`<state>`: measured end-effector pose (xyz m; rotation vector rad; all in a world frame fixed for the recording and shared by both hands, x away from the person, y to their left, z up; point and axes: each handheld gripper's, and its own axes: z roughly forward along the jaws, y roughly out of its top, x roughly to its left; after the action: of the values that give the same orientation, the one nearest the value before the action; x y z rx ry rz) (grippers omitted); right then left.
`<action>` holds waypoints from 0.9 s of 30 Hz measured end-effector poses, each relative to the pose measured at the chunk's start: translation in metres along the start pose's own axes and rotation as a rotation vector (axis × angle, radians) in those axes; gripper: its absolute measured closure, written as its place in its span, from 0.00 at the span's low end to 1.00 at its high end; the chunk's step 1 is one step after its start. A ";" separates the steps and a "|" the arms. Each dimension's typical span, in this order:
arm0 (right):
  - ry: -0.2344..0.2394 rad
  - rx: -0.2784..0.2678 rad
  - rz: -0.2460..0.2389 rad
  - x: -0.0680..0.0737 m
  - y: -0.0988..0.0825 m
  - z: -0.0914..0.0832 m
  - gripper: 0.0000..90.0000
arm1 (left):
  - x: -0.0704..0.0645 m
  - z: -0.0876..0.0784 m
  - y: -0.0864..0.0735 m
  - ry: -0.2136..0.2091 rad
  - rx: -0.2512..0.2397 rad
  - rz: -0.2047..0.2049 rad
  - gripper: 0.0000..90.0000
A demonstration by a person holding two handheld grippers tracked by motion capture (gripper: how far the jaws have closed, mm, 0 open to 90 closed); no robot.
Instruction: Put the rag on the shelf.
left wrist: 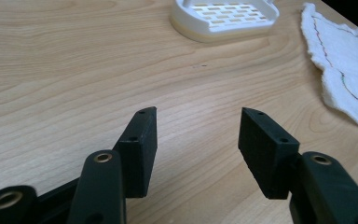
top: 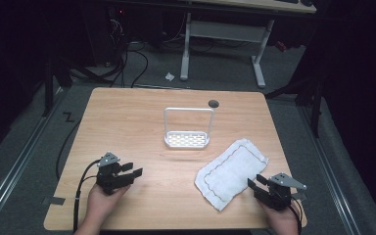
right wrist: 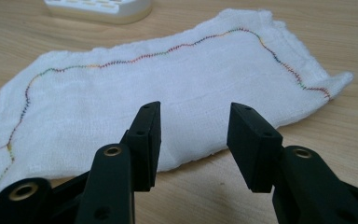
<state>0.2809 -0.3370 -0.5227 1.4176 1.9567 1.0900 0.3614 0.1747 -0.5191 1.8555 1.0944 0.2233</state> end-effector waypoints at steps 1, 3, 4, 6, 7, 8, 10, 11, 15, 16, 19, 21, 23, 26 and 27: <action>0.000 0.000 0.000 0.000 0.000 0.000 0.61 | 0.001 -0.001 -0.001 0.001 -0.003 -0.008 0.53; 0.009 0.010 -0.008 0.003 -0.001 0.001 0.61 | 0.001 -0.001 -0.001 0.003 -0.006 -0.005 0.53; 0.009 0.010 -0.008 0.003 -0.001 0.001 0.61 | 0.000 -0.002 -0.001 0.007 -0.012 0.004 0.53; 0.015 0.018 -0.017 0.005 -0.001 0.003 0.62 | 0.000 -0.003 -0.002 0.002 -0.017 0.001 0.52; 0.019 0.020 -0.022 0.006 -0.001 0.004 0.62 | 0.000 -0.003 -0.002 -0.002 -0.020 -0.001 0.52; 0.024 0.020 -0.021 0.007 -0.001 0.005 0.62 | 0.000 -0.003 -0.002 -0.001 -0.021 0.000 0.52; 0.031 0.022 -0.021 0.008 0.000 0.007 0.62 | 0.000 -0.003 -0.002 0.001 -0.018 0.003 0.51; 0.039 0.020 -0.021 0.010 0.002 0.009 0.62 | 0.000 -0.003 -0.003 0.003 -0.017 0.000 0.51; 0.035 0.017 -0.077 0.017 0.023 0.025 0.69 | 0.003 -0.005 -0.003 0.013 -0.024 -0.009 0.57; 0.048 0.021 -0.062 0.018 0.029 0.032 0.73 | 0.003 -0.005 -0.003 0.017 -0.026 -0.010 0.58; 0.060 0.027 -0.058 0.019 0.038 0.043 0.86 | 0.004 -0.007 -0.002 0.019 -0.032 0.000 0.61; 0.070 0.061 -0.056 0.020 0.050 0.064 1.00 | 0.005 -0.008 -0.003 0.022 -0.029 0.005 0.63; 0.074 0.095 -0.058 0.021 0.055 0.077 1.00 | 0.006 -0.007 -0.004 0.024 -0.023 0.002 0.63; 0.104 0.170 -0.083 0.027 0.053 0.093 1.00 | 0.007 -0.008 -0.005 0.024 -0.019 -0.002 0.62; 0.104 0.158 -0.101 0.030 0.052 0.094 1.00 | 0.007 -0.008 -0.006 0.023 -0.019 -0.005 0.62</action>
<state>0.3704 -0.2716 -0.5309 1.3488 2.2056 1.0009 0.3574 0.1858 -0.5214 1.8375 1.1094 0.2515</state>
